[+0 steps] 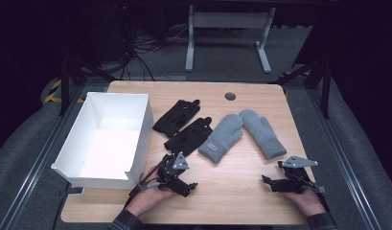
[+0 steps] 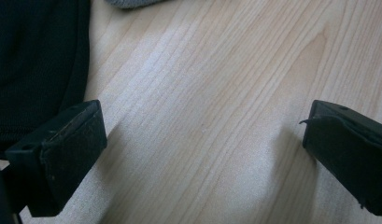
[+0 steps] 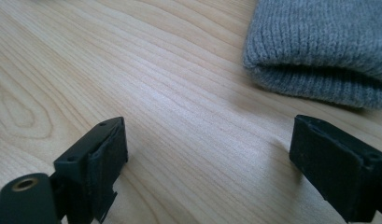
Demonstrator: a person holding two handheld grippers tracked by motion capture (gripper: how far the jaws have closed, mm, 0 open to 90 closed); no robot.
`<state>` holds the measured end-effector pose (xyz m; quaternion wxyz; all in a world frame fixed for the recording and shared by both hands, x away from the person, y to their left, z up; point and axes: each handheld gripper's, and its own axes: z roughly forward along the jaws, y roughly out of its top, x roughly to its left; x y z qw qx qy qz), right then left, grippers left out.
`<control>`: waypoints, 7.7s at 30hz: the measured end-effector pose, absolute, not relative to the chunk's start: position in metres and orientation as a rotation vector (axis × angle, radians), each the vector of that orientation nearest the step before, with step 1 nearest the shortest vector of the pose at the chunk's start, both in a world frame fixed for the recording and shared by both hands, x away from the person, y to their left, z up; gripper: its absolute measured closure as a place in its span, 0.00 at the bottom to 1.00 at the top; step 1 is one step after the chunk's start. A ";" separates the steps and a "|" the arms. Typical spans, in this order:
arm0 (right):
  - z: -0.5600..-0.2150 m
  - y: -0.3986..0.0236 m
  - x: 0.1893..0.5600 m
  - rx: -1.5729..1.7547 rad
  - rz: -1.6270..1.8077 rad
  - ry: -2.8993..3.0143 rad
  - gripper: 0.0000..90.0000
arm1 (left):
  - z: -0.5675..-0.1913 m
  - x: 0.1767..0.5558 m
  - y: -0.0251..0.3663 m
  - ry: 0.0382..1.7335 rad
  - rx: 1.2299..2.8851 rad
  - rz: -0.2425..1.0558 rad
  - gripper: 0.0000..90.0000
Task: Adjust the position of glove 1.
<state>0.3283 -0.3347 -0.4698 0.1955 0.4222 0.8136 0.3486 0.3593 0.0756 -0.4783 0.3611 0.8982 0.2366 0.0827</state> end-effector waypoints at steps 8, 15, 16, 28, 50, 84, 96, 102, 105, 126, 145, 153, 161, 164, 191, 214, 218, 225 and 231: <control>-0.466 -0.338 0.328 1.196 0.955 2.303 0.21 | -0.478 0.359 0.076 0.610 2.314 0.215 0.00; -0.443 -0.342 0.333 1.175 0.989 2.274 0.56 | -0.478 0.360 0.076 0.602 2.316 0.209 0.00; -0.440 -0.341 0.335 1.168 0.992 2.278 0.61 | -0.478 0.360 0.076 0.599 2.315 0.208 0.00; -0.423 -0.335 0.360 1.113 1.008 2.284 1.00 | -0.478 0.360 0.076 0.589 2.317 0.206 0.00; -0.435 -0.347 0.410 1.181 0.933 2.307 1.00 | -0.478 0.361 0.076 0.583 2.321 0.206 0.00; -0.431 -0.330 0.346 1.099 0.930 2.434 1.00 | -0.478 0.361 0.076 0.577 2.322 0.209 0.01; -0.431 -0.297 0.337 0.957 1.002 2.547 1.00 | -0.478 0.361 0.076 0.577 2.322 0.209 0.01; -0.431 -0.279 0.338 0.903 1.038 2.590 1.00 | -0.478 0.361 0.076 0.575 2.321 0.209 0.01; -0.432 -0.269 0.339 0.865 1.048 2.612 1.00 | -0.478 0.361 0.076 0.577 2.322 0.209 0.00; -0.423 -0.248 0.352 0.790 1.110 2.607 1.00 | -0.478 0.361 0.076 0.575 2.321 0.209 0.01; -0.441 -0.300 0.381 0.961 0.992 2.561 1.00 | -0.478 0.361 0.076 0.577 2.322 0.208 0.00; -0.442 -0.291 0.368 0.922 0.992 2.595 1.00 | -0.478 0.361 0.076 0.577 2.322 0.209 0.00; -0.442 -0.276 0.355 0.870 0.998 2.638 1.00 | -0.478 0.361 0.076 0.577 2.321 0.208 0.01; -0.442 -0.271 0.353 0.853 1.002 2.648 1.00 | -0.478 0.361 0.076 0.577 2.321 0.209 0.01; -0.426 -0.288 0.352 0.904 1.093 2.512 0.78 | -0.478 0.361 0.076 0.578 2.322 0.209 0.01; -0.464 -0.343 0.376 1.162 1.010 2.328 0.25 | -0.475 0.359 0.072 0.602 2.345 0.207 0.01; -0.468 -0.343 0.376 1.149 0.991 2.291 0.19 | -0.471 0.360 0.069 0.605 2.387 0.201 0.02; -0.468 -0.342 0.376 1.157 0.984 2.290 0.17 | -0.462 0.361 0.073 0.630 2.362 0.191 0.06; -0.468 -0.342 0.376 1.157 0.983 2.288 0.17 | -0.454 0.365 0.072 0.641 2.358 0.199 0.08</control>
